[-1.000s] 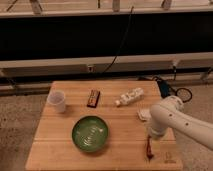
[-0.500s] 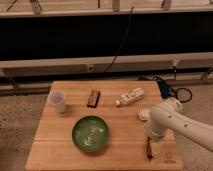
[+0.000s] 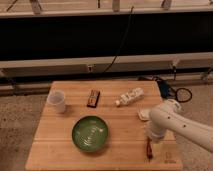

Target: Place the pepper in the ceramic bowl

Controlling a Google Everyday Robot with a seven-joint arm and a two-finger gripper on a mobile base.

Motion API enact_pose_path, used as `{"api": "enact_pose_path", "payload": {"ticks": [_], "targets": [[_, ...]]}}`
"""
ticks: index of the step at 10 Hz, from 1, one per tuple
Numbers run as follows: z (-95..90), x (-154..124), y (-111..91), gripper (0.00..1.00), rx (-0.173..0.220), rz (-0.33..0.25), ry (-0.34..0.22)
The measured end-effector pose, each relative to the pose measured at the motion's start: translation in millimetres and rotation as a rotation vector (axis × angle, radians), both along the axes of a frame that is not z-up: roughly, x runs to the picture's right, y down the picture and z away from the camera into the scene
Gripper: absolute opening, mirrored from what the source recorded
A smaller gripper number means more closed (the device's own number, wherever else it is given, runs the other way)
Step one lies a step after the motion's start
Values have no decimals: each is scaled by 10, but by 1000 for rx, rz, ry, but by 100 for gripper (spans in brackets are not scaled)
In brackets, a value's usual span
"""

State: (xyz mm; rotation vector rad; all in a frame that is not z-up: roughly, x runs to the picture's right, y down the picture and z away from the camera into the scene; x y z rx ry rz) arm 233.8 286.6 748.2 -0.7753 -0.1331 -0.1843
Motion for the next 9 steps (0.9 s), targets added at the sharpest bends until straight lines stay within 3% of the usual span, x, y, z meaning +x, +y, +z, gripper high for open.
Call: {"api": "enact_pose_path", "payload": {"ticks": [9], "targets": [[122, 11, 119, 80, -10, -16, -14]]}}
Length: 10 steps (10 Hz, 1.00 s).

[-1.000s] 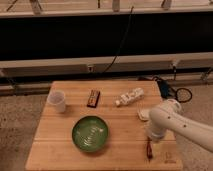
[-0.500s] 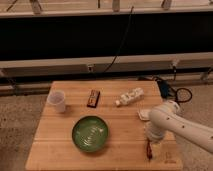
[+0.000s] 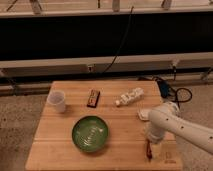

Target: Place the pepper in the ceramic bowl

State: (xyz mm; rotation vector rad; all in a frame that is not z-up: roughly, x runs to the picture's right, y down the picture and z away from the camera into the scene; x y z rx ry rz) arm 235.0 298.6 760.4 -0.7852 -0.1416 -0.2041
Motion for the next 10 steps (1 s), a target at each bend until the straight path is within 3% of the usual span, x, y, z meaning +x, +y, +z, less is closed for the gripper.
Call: {"api": "enact_pose_path", "payload": {"ticks": [10], "targets": [[14, 12, 37, 80, 0, -14, -8]]}}
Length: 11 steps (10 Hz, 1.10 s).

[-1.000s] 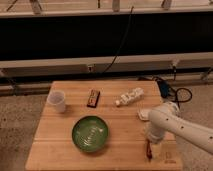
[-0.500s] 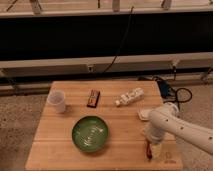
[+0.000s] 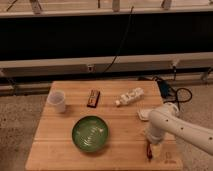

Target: Place the pepper in the ceramic bowl

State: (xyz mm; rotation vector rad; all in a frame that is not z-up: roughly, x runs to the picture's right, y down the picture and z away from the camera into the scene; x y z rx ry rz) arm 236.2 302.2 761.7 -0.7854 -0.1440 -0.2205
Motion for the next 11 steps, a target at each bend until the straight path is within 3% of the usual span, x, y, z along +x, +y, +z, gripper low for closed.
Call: {"api": "enact_pose_path", "payload": {"ticks": [11], "targets": [[4, 13, 20, 80, 4, -13, -6]]}}
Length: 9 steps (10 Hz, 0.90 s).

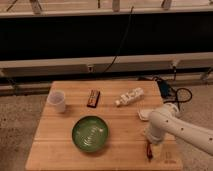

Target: Place the pepper in the ceramic bowl

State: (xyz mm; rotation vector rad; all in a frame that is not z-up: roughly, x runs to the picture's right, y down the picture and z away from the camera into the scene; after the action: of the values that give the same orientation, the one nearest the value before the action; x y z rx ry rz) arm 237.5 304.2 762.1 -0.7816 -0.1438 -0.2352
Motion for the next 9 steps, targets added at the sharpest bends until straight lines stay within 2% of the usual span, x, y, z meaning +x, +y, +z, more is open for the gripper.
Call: {"api": "enact_pose_path", "payload": {"ticks": [9], "targets": [[1, 15, 9, 80, 3, -9, -5]]}}
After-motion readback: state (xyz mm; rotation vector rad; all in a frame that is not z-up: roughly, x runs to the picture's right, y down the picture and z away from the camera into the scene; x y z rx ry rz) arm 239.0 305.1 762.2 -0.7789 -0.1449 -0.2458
